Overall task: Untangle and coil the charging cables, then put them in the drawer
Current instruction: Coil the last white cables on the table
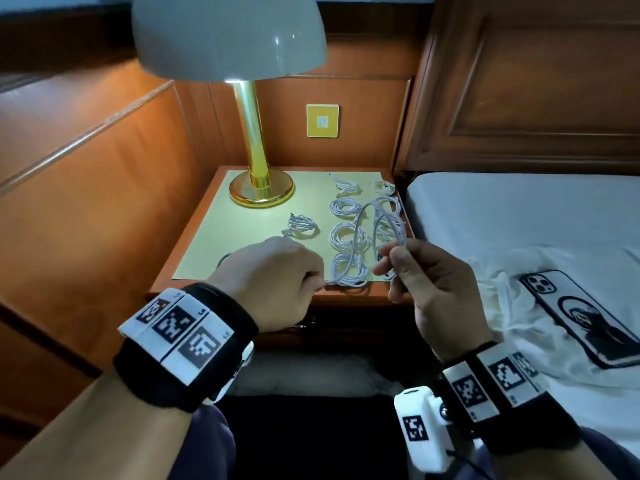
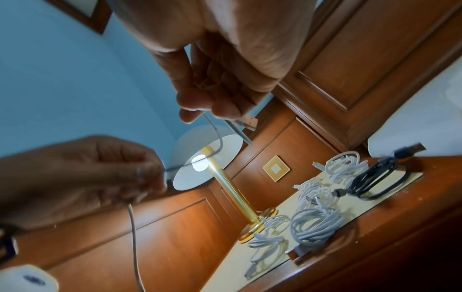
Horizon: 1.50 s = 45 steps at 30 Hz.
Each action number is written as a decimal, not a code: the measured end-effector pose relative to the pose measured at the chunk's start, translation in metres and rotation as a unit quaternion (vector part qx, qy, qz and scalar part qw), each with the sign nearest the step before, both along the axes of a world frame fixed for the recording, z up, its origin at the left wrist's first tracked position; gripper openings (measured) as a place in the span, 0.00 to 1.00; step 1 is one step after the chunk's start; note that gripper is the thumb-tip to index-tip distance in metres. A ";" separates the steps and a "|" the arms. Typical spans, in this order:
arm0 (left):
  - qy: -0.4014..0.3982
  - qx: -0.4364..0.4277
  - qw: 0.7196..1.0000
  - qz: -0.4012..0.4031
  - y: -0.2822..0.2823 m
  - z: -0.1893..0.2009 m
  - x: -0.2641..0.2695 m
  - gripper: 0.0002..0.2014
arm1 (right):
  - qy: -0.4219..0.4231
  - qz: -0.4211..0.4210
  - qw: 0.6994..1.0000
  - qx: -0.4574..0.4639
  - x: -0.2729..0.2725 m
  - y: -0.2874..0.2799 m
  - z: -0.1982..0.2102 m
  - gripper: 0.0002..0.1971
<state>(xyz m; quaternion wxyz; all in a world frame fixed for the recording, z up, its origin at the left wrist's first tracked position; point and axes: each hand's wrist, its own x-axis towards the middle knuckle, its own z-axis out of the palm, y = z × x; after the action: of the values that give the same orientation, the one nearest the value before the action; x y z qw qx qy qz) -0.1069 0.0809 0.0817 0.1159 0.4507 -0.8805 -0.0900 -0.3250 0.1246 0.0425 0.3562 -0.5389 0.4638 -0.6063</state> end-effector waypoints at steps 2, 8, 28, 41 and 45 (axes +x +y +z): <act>0.004 0.004 1.000 -0.022 0.002 0.003 -0.001 0.17 | 0.034 -0.006 0.999 0.002 0.003 0.000 -0.003 0.08; 0.040 0.048 0.992 -0.114 0.009 0.004 -0.008 0.14 | 0.088 0.044 0.995 0.026 0.011 -0.002 -0.010 0.10; 0.248 0.035 0.967 -0.049 0.001 0.012 -0.011 0.05 | -0.112 0.174 0.959 0.192 0.020 -0.002 -0.001 0.15; 0.283 0.101 0.953 0.030 -0.013 0.005 0.009 0.04 | -0.193 0.158 0.935 0.251 0.015 -0.001 0.002 0.15; 0.294 0.065 0.952 0.052 -0.014 0.004 0.011 0.04 | -0.121 0.186 0.945 0.240 0.016 -0.002 -0.002 0.18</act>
<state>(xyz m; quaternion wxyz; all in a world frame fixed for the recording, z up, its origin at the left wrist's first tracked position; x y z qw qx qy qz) -0.0959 0.0664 0.0854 0.3443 0.4564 -0.7749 -0.2696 -0.3088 0.1226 0.0400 0.6345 -0.4369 0.4409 -0.4607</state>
